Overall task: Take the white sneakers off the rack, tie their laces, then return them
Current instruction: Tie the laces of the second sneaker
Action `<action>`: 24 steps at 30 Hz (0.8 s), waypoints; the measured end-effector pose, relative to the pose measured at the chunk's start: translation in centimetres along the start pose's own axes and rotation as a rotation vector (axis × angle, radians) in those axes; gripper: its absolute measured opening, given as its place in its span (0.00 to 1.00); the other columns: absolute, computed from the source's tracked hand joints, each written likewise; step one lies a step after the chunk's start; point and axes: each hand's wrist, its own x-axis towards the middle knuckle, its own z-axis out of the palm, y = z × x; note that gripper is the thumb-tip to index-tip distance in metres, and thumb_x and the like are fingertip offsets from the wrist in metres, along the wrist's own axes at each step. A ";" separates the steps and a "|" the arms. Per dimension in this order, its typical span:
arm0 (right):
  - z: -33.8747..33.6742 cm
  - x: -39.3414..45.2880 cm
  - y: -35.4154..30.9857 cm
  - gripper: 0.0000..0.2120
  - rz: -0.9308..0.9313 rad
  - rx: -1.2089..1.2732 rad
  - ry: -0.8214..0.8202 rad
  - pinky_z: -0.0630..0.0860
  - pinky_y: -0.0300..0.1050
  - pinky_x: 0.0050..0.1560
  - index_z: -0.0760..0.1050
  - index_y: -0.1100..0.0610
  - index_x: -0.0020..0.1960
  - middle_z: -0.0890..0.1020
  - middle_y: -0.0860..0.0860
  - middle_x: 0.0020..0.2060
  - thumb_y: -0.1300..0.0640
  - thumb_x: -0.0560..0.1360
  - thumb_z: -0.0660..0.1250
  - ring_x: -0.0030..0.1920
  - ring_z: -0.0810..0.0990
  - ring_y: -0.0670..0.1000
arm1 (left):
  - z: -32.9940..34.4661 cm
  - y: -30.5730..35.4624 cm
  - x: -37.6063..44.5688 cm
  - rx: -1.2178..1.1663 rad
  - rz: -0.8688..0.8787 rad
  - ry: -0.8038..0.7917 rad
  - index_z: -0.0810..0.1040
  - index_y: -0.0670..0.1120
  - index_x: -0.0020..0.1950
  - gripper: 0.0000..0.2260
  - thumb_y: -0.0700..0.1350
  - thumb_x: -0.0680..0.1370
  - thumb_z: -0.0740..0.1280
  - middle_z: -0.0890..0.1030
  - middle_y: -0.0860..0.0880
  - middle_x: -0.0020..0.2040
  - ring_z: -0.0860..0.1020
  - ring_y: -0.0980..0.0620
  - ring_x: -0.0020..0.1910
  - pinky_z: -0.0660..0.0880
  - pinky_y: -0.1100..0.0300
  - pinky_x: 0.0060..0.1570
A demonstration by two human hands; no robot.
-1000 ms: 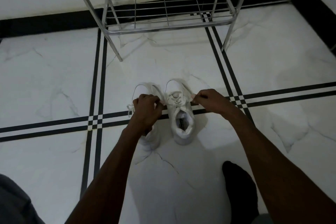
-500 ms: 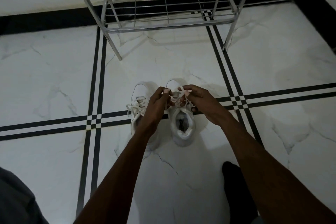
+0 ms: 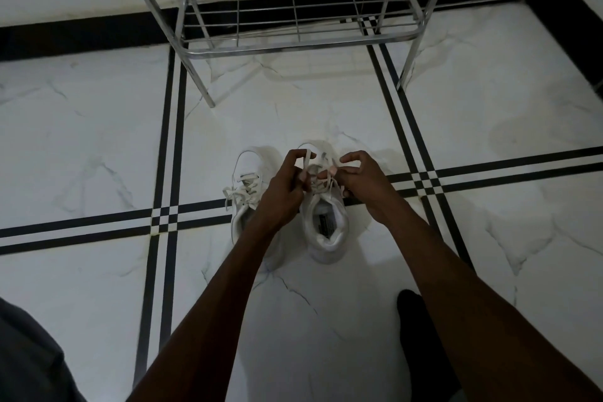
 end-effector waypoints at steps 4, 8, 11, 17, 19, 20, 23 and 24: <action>0.4 -0.1 -0.1 0.12 -0.003 0.012 -0.031 0.81 0.53 0.52 0.81 0.54 0.56 0.87 0.52 0.49 0.52 0.74 0.74 0.56 0.84 0.56 | 0.4 0.2 -0.1 -0.004 -0.032 0.046 0.68 0.51 0.65 0.13 0.43 0.81 0.58 0.82 0.45 0.40 0.82 0.41 0.42 0.80 0.39 0.46; 0.7 -0.4 -0.2 0.07 -0.012 0.048 -0.003 0.81 0.51 0.50 0.85 0.54 0.50 0.88 0.52 0.47 0.54 0.73 0.75 0.54 0.85 0.55 | 1.2 -0.1 0.0 -0.079 -0.146 0.117 0.69 0.51 0.57 0.13 0.54 0.75 0.62 0.84 0.48 0.38 0.83 0.39 0.41 0.80 0.33 0.41; 0.9 -0.7 -0.3 0.10 -0.032 0.026 -0.016 0.80 0.43 0.43 0.86 0.55 0.52 0.88 0.53 0.47 0.56 0.71 0.76 0.50 0.85 0.50 | 1.7 -0.7 0.5 -0.091 -0.159 0.197 0.76 0.45 0.54 0.04 0.39 0.80 0.65 0.86 0.47 0.41 0.84 0.47 0.41 0.83 0.40 0.41; 0.6 -0.8 -1.0 0.11 -0.128 -0.136 -0.208 0.77 0.34 0.39 0.85 0.55 0.55 0.88 0.53 0.46 0.53 0.75 0.73 0.41 0.84 0.41 | 1.7 -0.6 0.8 -0.030 -0.105 0.235 0.81 0.40 0.53 0.06 0.36 0.81 0.64 0.86 0.46 0.43 0.83 0.55 0.40 0.79 0.60 0.40; 0.9 -0.7 -0.9 0.14 -0.140 -0.123 -0.150 0.78 0.39 0.41 0.86 0.54 0.51 0.88 0.53 0.44 0.46 0.72 0.75 0.43 0.84 0.44 | 1.7 -0.7 1.0 -0.008 -0.082 0.215 0.81 0.40 0.53 0.06 0.37 0.81 0.65 0.86 0.48 0.43 0.82 0.62 0.39 0.78 0.64 0.40; 1.1 -0.6 -0.7 0.15 -0.139 -0.109 -0.078 0.79 0.42 0.43 0.87 0.54 0.48 0.88 0.54 0.43 0.44 0.70 0.76 0.42 0.84 0.46 | 1.8 -0.6 1.0 -0.004 -0.072 0.203 0.80 0.40 0.54 0.05 0.39 0.82 0.65 0.86 0.49 0.42 0.82 0.65 0.38 0.77 0.67 0.39; 1.9 -0.4 0.0 0.13 -0.111 -0.033 0.094 0.77 0.46 0.41 0.86 0.56 0.44 0.87 0.58 0.41 0.46 0.69 0.77 0.38 0.81 0.48 | 2.0 -0.2 0.7 -0.062 -0.088 0.216 0.77 0.43 0.54 0.08 0.47 0.82 0.68 0.87 0.52 0.40 0.84 0.63 0.39 0.79 0.65 0.39; 2.2 -0.3 0.1 0.12 -0.099 0.003 0.107 0.76 0.46 0.40 0.86 0.57 0.44 0.87 0.59 0.41 0.48 0.70 0.77 0.37 0.80 0.48 | 1.9 -0.3 0.6 -0.100 -0.108 0.218 0.75 0.43 0.55 0.10 0.49 0.81 0.69 0.87 0.52 0.40 0.85 0.60 0.41 0.80 0.61 0.40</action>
